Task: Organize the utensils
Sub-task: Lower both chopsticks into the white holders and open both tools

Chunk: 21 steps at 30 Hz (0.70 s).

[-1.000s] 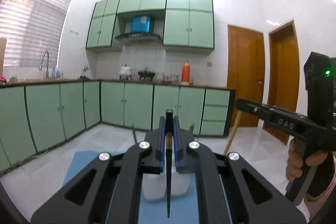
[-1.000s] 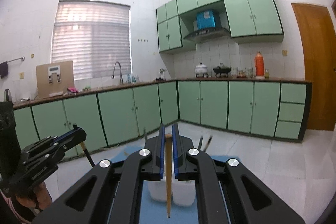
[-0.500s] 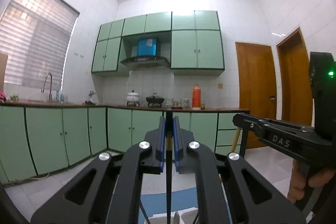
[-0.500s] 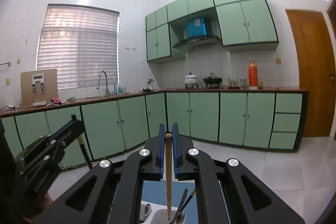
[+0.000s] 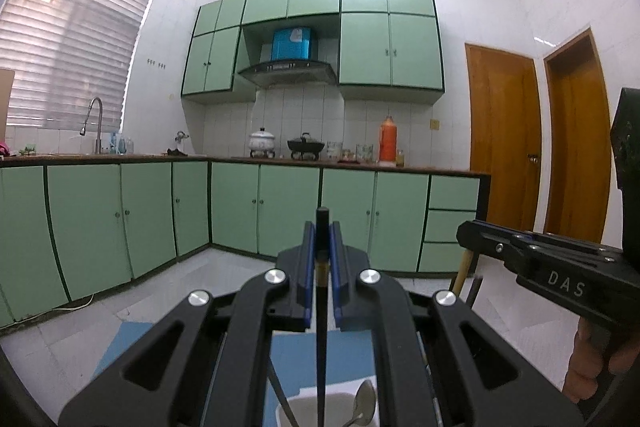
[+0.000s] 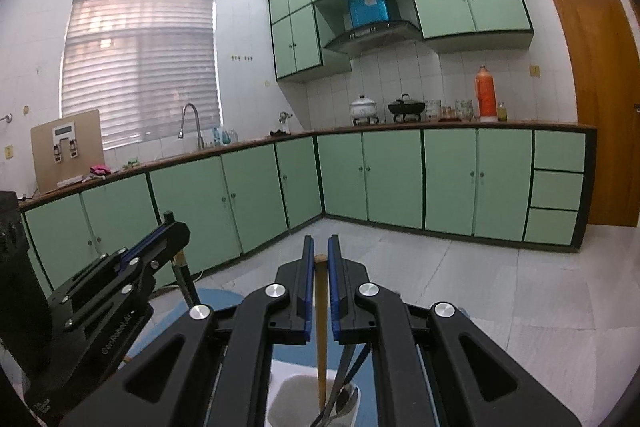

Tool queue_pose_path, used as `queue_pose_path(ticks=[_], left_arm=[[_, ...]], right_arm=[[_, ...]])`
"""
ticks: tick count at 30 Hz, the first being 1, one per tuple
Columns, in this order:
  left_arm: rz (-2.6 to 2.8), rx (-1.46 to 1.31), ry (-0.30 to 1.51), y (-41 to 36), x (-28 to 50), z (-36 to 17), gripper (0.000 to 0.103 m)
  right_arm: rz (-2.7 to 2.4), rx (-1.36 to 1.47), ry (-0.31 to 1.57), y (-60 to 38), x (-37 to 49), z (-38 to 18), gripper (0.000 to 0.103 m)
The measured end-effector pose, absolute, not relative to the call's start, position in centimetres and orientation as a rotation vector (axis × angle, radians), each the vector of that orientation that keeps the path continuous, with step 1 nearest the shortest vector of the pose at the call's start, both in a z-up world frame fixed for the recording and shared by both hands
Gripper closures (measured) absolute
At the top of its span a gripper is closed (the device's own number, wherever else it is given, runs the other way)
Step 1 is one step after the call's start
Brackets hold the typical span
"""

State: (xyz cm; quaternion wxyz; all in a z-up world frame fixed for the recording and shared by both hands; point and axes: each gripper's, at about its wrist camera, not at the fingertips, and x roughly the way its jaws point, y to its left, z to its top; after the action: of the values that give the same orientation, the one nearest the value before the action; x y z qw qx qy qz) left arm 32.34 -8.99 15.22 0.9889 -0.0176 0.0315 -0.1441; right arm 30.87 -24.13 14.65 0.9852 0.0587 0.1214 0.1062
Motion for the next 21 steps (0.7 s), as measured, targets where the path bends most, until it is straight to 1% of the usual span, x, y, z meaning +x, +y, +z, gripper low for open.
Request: queue_pose_path(ticks=[8, 17, 18, 19, 20, 21], left_arm=[[-0.289, -0.015, 0.107, -8.8, 32.3, 13.4, 0.097], [-0.293, -0.015, 0.121, -8.5, 31.9, 13.4, 0.096], [-0.295, -0.020, 0.121, -8.4, 31.8, 13.5, 0.093], [-0.296, -0.021, 0.120, -8.3, 31.6, 13.6, 0.091], [-0.296, -0.022, 0.115, -8.2, 31.5, 13.7, 0.084], [-0.295, -0.025, 0.110, -8.1, 31.3, 13.9, 0.078]], right_arm=[[0.224, 0.106, 0.287, -23.5, 31.0, 12.2, 0.096], [0.224, 0.088, 0.289, -23.2, 30.5, 12.3, 0.096], [0.222, 0.083, 0.288, -23.2, 30.5, 12.4, 0.095], [0.219, 0.079, 0.284, -23.1, 30.3, 12.5, 0.093], [0.215, 0.078, 0.279, -23.2, 30.1, 12.6, 0.091], [0.214, 0.081, 0.274, -23.3, 30.0, 12.8, 0.085]])
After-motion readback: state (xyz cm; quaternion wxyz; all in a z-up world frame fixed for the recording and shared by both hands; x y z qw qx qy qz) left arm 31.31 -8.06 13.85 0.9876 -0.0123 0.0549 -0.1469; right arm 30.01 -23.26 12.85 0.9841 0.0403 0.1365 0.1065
